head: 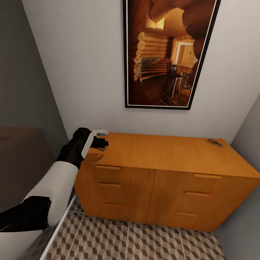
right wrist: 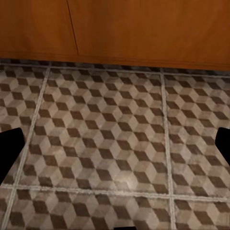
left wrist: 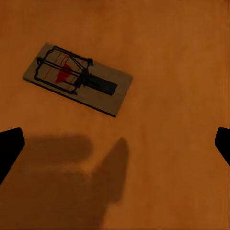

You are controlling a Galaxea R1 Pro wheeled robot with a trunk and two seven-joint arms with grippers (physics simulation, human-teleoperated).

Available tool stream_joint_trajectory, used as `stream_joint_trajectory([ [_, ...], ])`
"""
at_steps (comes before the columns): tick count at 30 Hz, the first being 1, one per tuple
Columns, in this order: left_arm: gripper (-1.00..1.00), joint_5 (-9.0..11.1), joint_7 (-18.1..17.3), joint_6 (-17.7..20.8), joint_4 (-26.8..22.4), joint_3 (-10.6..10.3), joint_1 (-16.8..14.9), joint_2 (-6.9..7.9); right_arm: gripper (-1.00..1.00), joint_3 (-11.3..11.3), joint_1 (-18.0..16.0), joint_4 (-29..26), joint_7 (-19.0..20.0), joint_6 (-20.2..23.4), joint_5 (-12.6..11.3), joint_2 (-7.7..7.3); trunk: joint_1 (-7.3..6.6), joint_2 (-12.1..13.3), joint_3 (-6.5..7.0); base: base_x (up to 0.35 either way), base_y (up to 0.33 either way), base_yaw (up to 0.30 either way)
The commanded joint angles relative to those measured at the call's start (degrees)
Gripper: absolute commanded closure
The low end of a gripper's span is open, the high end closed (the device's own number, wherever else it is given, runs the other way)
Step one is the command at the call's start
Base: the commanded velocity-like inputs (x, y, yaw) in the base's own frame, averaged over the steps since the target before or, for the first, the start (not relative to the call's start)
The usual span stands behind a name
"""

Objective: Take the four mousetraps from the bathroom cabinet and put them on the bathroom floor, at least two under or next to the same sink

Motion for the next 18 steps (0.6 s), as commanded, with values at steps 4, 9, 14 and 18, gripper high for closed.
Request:
stream_joint_trajectory([
  [4,-1.0,0.32,0.34,0.22,-0.05,-0.09,-0.04,0.01,-1.0,0.56,-0.03,0.02,-0.13,-0.14,-0.54,0.07,0.01,-0.03,-0.06,0.038,0.0,0.0],
  [9,-1.0,0.34,0.34,0.22,-0.05,-0.09,-0.04,0.01,-1.0,0.57,-0.03,0.02,-0.11,-0.14,-0.55,0.1,0.01,-0.03,-0.06,0.011,0.0,0.0],
  [14,-1.0,0.37,0.34,0.22,0.0,-0.09,-0.04,0.01,-1.0,0.57,-0.03,0.02,-0.11,-0.14,-0.56,0.11,0.01,-0.03,-0.06,0.003,0.0,0.0],
  [18,-1.0,0.37,0.34,0.22,0.02,-0.09,-0.04,0.01,-1.0,0.57,-0.03,0.02,-0.11,-0.14,-0.58,0.11,0.01,-0.03,-0.06,0.0,0.0,0.0],
])
